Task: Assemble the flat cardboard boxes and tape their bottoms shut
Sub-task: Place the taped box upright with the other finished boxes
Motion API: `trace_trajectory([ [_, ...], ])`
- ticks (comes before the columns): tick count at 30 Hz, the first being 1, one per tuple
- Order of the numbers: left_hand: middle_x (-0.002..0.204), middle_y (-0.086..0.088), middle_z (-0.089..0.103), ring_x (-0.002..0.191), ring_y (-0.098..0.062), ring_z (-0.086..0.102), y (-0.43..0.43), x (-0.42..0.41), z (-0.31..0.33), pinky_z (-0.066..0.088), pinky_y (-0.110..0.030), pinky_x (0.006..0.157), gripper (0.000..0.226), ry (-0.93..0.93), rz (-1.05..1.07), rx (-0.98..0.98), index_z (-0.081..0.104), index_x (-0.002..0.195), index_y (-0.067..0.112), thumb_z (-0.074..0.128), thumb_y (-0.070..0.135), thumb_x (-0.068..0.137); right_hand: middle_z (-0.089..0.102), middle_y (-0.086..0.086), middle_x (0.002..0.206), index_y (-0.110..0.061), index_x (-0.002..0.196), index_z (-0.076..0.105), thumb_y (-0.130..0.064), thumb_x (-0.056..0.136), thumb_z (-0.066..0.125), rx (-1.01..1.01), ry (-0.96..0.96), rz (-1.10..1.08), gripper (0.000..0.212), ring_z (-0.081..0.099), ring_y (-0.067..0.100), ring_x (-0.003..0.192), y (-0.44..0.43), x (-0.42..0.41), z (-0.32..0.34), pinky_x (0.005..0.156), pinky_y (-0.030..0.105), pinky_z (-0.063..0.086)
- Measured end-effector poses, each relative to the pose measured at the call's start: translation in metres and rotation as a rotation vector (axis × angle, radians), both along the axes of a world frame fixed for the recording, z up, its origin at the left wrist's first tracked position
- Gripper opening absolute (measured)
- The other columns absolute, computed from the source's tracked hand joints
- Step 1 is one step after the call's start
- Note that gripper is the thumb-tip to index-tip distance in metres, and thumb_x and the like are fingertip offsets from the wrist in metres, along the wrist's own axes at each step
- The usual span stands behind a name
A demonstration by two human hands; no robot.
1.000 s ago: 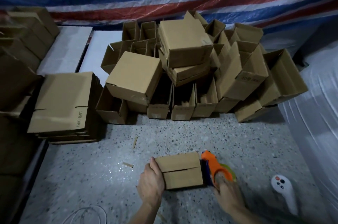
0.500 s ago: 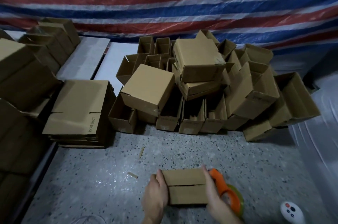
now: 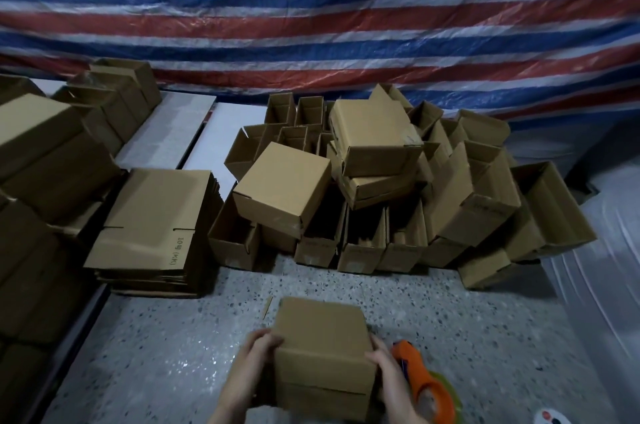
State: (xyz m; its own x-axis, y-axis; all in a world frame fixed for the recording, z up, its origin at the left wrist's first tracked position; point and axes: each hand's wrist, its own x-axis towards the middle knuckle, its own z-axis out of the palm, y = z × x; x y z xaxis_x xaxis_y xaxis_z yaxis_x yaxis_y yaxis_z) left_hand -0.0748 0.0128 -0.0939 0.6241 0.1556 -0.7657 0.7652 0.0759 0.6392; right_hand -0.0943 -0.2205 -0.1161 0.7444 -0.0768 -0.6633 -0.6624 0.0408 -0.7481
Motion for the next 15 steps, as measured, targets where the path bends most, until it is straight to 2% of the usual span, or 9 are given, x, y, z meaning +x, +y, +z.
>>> trace_trajectory([
  [2,0.109,0.000,0.056,0.094,-0.030,0.056,0.018,0.002,0.014,0.053,-0.031,0.053,0.021,-0.062,0.039,-0.014,0.061,0.106,0.037,0.067,0.029,0.087,0.046,-0.005,0.149,-0.045,0.137,0.047,-0.021,0.097,0.056,0.003,-0.149,0.097,0.047,0.047,0.015,0.127,0.007,-0.006,0.017,0.110,0.036,0.036],
  [4,0.110,0.003,0.058,0.097,-0.032,0.058,0.035,0.003,0.026,0.051,-0.033,0.060,0.029,-0.176,0.097,-0.024,0.063,0.104,0.039,0.070,0.026,0.079,0.051,-0.030,0.136,-0.064,0.126,0.046,-0.047,0.086,0.064,0.065,-0.180,0.104,0.047,0.053,0.001,0.123,0.023,0.001,0.042,0.115,0.040,0.035],
  [5,0.109,0.003,0.061,0.098,-0.032,0.059,0.042,0.002,0.035,0.049,-0.035,0.064,0.034,-0.248,0.109,-0.039,0.064,0.105,0.038,0.070,0.028,0.073,0.051,-0.038,0.133,-0.067,0.128,0.043,-0.058,0.078,0.067,0.074,-0.236,0.143,0.056,0.053,-0.005,0.123,0.024,-0.001,0.052,0.115,0.039,0.035],
  [7,0.103,0.005,0.068,0.094,-0.026,0.060,0.054,0.006,0.058,0.047,-0.037,0.069,0.037,-0.392,0.155,-0.044,0.069,0.104,0.037,0.069,0.030,0.067,0.048,-0.036,0.139,-0.066,0.138,0.037,-0.069,0.071,0.070,0.083,-0.393,0.170,0.074,0.051,-0.009,0.126,0.036,0.013,0.073,0.114,0.040,0.037],
  [9,0.090,0.008,0.070,0.083,-0.016,0.057,0.063,0.017,0.074,0.042,-0.035,0.069,0.037,-0.502,0.224,-0.047,0.071,0.099,0.029,0.070,0.033,0.062,0.050,-0.024,0.144,-0.055,0.146,0.035,-0.067,0.073,0.069,0.057,-0.504,0.181,0.082,0.052,0.001,0.130,0.049,0.032,0.099,0.112,0.046,0.040],
  [11,0.080,0.006,0.060,0.071,-0.010,0.048,0.067,0.038,0.088,0.036,-0.032,0.066,0.041,-0.571,0.285,-0.051,0.069,0.095,0.017,0.068,0.040,0.061,0.053,-0.017,0.143,-0.047,0.145,0.040,-0.059,0.079,0.066,0.025,-0.626,0.146,0.072,0.052,0.009,0.133,0.057,0.059,0.121,0.108,0.041,0.045],
  [12,0.074,0.007,0.052,0.065,-0.008,0.043,0.068,0.053,0.093,0.034,-0.031,0.062,0.035,-0.605,0.310,-0.059,0.069,0.091,0.016,0.067,0.039,0.064,0.052,-0.016,0.145,-0.047,0.141,0.043,-0.056,0.082,0.064,-0.001,-0.669,0.120,0.063,0.048,0.010,0.135,0.062,0.075,0.131,0.108,0.037,0.044],
  [13,0.069,0.009,0.047,0.060,-0.007,0.040,0.069,0.069,0.098,0.033,-0.028,0.059,0.026,-0.629,0.321,-0.067,0.071,0.083,0.020,0.067,0.040,0.066,0.048,-0.016,0.146,-0.047,0.137,0.045,-0.053,0.085,0.062,-0.025,-0.704,0.081,0.055,0.044,0.009,0.137,0.066,0.091,0.142,0.108,0.034,0.042],
  [15,0.068,0.010,0.050,0.063,-0.008,0.043,0.066,0.104,0.110,0.034,-0.026,0.060,0.024,-0.662,0.333,-0.080,0.069,0.076,0.025,0.069,0.046,0.063,0.047,-0.016,0.144,-0.046,0.131,0.046,-0.043,0.093,0.062,-0.068,-0.752,0.007,0.041,0.043,0.008,0.136,0.072,0.118,0.155,0.102,0.026,0.042],
])
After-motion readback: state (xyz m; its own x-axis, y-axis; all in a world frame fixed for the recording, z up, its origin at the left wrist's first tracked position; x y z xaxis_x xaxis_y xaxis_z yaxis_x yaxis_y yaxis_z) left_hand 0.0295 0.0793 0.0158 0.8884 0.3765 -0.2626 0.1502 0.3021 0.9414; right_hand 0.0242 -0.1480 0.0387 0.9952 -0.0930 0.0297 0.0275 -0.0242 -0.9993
